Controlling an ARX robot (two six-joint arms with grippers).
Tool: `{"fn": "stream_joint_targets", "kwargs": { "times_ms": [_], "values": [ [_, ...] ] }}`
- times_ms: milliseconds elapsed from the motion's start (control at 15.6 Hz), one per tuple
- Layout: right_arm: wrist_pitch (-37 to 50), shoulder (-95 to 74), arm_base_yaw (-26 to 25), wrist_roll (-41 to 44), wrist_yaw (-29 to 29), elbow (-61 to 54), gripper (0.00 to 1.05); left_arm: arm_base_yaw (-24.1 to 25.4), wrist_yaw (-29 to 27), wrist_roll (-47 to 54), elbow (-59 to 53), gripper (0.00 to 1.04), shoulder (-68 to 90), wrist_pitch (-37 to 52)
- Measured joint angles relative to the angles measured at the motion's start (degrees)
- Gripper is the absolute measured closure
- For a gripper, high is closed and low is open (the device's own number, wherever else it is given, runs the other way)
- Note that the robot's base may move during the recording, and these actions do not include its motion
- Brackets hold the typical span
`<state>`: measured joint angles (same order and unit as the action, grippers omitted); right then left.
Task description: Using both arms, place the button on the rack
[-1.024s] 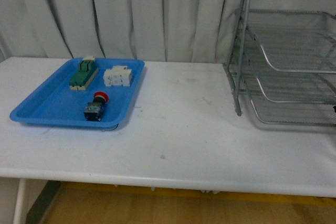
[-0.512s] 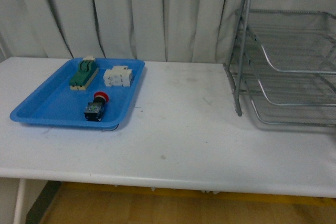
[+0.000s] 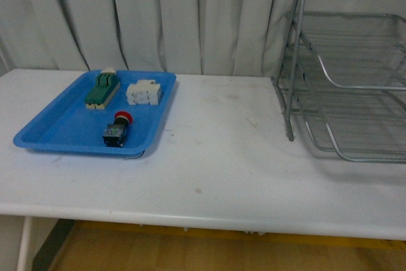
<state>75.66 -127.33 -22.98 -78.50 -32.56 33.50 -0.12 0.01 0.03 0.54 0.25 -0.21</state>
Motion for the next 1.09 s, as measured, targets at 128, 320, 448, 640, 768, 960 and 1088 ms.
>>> {"fn": "stream_joint_targets", "kwargs": {
  "times_ms": [128, 320, 448, 640, 768, 960, 1088],
  "values": [
    [0.3, 0.8, -1.5, 0.1, -1.6, -2.8, 1.0, 0.0, 0.0, 0.0, 0.0, 0.07, 0.0, 0.0],
    [0.2, 1.9, -3.7, 0.5, -3.3, -5.3, 1.0, 0.0, 0.0, 0.0, 0.0, 0.07, 0.0, 0.0],
    [-0.7, 2.5, -5.0, 2.0, -3.3, -6.1, 0.75, 0.0, 0.0, 0.0, 0.0, 0.07, 0.0, 0.0],
    [-1.8, 4.6, -7.3, 1.6, -2.0, -8.2, 0.4, 0.0, 0.0, 0.0, 0.0, 0.07, 0.0, 0.0],
    [-2.1, 9.0, -7.9, 0.0, -2.0, -11.2, 0.16, 0.0, 0.0, 0.0, 0.0, 0.07, 0.0, 0.0],
    [-2.0, 21.0, -9.7, -3.5, -5.7, -17.1, 0.07, 0.0, 0.0, 0.0, 0.0, 0.07, 0.0, 0.0],
    [-5.7, 32.6, -12.3, -3.3, -8.3, -19.8, 0.08, 0.0, 0.0, 0.0, 0.0, 0.07, 0.0, 0.0]
  ]
}}
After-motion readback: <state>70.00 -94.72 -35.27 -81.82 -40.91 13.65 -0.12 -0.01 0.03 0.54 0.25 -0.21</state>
